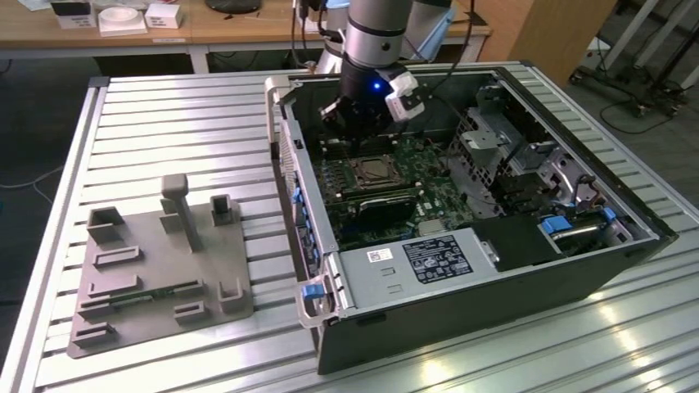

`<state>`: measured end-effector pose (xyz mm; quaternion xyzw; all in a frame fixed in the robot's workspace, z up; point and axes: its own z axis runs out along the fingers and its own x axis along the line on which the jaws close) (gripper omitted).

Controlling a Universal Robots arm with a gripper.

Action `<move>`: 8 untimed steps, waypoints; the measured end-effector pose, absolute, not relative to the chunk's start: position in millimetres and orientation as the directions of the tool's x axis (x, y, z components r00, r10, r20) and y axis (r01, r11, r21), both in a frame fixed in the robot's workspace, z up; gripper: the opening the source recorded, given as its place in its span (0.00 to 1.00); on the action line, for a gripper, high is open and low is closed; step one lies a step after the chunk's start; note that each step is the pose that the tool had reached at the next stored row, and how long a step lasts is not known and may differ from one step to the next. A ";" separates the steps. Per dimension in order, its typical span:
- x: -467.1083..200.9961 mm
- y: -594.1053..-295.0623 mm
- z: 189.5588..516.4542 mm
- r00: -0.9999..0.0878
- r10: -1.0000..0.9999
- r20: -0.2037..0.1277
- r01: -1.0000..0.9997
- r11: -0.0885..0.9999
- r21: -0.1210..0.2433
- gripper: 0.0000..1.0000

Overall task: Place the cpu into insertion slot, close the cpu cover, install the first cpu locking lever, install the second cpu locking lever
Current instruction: 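Install the first cpu locking lever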

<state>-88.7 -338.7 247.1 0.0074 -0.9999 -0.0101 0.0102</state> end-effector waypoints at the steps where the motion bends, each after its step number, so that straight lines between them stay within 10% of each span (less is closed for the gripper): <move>1: -91.2 -338.7 247.1 -1.000 -0.015 0.011 -0.015 1.000 0.020 0.11; 8: -107.1 -338.7 247.7 -1.000 -0.015 -0.018 -0.015 1.000 0.020 0.11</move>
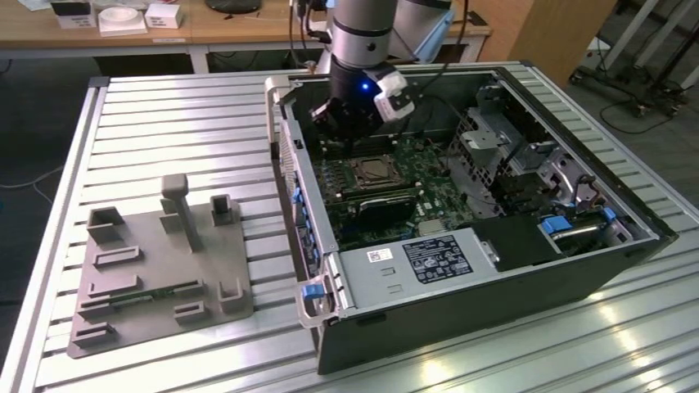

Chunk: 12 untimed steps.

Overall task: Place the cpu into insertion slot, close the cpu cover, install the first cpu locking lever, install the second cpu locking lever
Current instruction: 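Install the first cpu locking lever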

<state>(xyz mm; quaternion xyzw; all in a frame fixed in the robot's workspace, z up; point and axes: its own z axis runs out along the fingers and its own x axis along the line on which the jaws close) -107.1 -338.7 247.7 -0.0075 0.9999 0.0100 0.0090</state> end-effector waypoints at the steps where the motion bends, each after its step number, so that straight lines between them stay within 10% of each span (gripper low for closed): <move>1: -108.0 -338.6 248.1 -1.000 -0.015 -0.020 -0.015 1.000 0.020 0.11; 12: -112.9 -337.6 251.4 -1.000 -0.011 -0.027 -0.012 0.999 0.044 0.11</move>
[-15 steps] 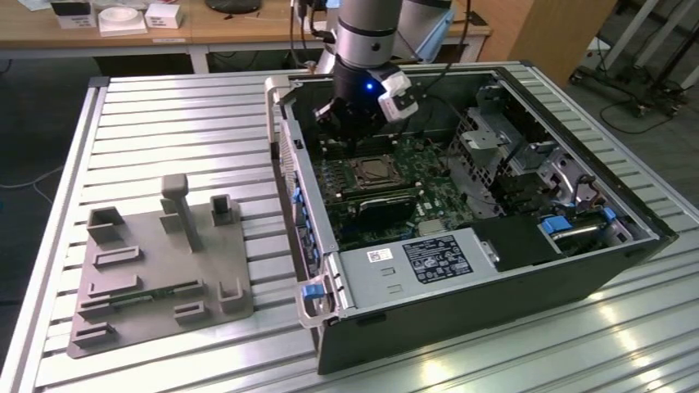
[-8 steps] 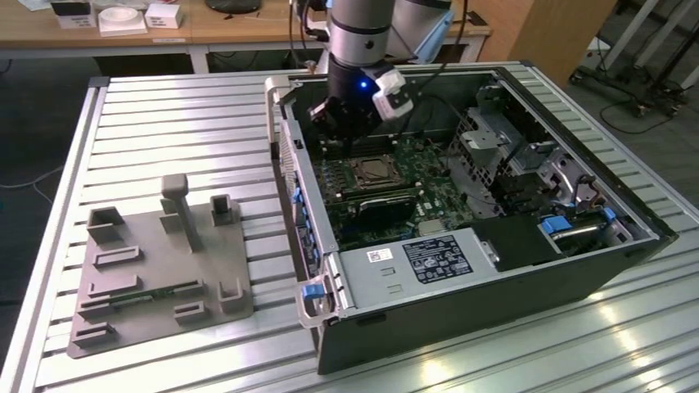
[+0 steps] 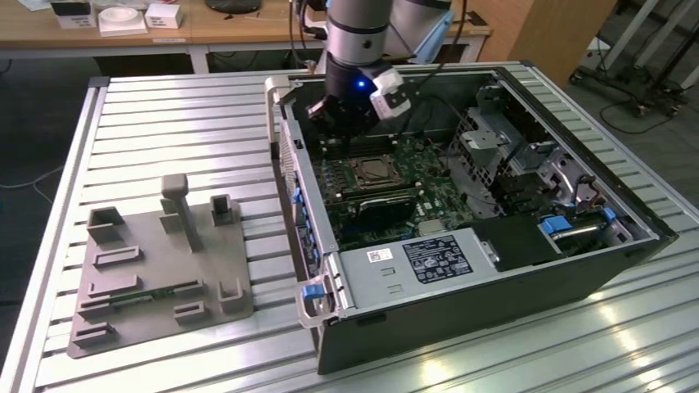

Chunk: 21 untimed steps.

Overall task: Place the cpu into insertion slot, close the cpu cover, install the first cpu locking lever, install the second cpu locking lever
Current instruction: 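Install the first cpu locking lever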

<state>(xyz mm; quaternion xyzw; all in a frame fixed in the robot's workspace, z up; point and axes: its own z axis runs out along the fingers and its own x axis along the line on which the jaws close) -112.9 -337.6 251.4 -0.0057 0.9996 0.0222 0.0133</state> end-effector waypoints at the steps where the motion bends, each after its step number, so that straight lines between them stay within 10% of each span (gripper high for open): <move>1: -114.0 -337.3 251.5 -1.000 -0.009 -0.027 -0.010 0.999 0.044 0.11; 21: -124.8 -334.5 251.4 -1.000 -0.004 -0.027 -0.005 0.999 0.044 0.11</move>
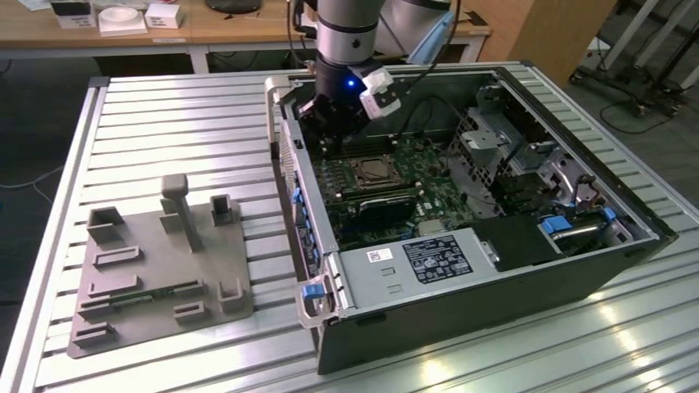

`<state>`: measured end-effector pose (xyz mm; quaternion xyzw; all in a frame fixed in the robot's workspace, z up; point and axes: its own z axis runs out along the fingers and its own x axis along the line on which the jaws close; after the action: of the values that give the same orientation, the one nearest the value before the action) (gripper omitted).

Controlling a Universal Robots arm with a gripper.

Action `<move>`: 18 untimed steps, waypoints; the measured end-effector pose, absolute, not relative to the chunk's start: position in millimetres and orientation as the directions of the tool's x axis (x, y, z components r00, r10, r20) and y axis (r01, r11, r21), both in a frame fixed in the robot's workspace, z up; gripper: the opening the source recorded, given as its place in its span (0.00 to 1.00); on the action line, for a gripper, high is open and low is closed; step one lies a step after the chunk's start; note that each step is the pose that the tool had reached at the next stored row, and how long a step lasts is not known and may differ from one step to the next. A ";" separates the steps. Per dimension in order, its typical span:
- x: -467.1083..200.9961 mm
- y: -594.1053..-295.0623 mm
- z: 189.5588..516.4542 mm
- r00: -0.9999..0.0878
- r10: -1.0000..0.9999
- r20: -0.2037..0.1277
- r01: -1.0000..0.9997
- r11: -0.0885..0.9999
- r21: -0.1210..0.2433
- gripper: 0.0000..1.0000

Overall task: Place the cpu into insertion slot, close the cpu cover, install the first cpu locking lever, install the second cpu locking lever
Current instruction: 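Install the first cpu locking lever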

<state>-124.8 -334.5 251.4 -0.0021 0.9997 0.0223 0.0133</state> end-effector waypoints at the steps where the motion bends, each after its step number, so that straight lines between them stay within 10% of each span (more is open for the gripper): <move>1: -124.8 -333.4 251.3 -1.000 -0.004 -0.027 -0.005 0.999 0.045 0.11; 18: -124.8 -310.9 251.6 -1.000 -0.005 -0.027 -0.006 0.999 0.044 0.11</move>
<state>-124.8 -310.9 251.6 -0.0028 0.9997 0.0223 0.0133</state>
